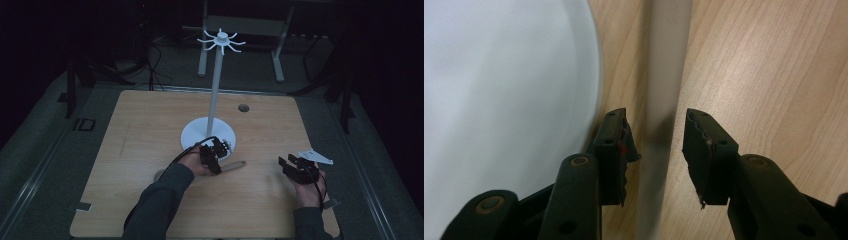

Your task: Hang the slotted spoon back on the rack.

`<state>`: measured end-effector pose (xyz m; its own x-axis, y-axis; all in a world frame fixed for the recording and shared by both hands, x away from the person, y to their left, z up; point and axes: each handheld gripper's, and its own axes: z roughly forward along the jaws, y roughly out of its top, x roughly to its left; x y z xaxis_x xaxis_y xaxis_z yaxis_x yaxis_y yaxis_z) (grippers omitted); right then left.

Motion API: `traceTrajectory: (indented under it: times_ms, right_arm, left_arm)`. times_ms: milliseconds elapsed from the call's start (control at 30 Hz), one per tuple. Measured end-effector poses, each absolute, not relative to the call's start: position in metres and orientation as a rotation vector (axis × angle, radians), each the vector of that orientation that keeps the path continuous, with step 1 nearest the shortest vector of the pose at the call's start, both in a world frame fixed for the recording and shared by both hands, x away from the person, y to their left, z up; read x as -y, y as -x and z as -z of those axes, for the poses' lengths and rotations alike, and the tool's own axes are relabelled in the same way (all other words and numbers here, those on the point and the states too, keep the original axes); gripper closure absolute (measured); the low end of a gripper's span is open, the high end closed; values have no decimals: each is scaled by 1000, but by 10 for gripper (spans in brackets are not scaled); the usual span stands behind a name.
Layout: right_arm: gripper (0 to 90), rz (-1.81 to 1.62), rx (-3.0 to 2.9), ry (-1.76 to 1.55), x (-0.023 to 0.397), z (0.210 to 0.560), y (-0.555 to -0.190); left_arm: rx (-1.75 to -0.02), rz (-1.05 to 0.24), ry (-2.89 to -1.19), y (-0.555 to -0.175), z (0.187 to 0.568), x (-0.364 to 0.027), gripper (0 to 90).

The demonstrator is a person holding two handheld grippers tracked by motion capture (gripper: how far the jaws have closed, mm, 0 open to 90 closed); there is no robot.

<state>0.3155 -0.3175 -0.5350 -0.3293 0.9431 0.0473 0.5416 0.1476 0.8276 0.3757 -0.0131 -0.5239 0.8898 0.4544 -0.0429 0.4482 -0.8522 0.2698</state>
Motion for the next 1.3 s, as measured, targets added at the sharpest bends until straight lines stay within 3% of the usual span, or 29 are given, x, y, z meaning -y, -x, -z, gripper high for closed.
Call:
traceTrajectory:
  times_ms: [667,900,1300]
  right_arm:
    - [542,-1072,-1927,-1423,320,536,-315]
    - [542,-1072,-1922,-1426,321,536,-314]
    - [543,-1068,-1926,-1425,321,537,-314]
  left_arm:
    - [-696,17,-2813,-382,536,21,701]
    - [-672,-39,-2829,-378,534,23,730]
    - [-722,-170,-2698,-368,496,6,736]
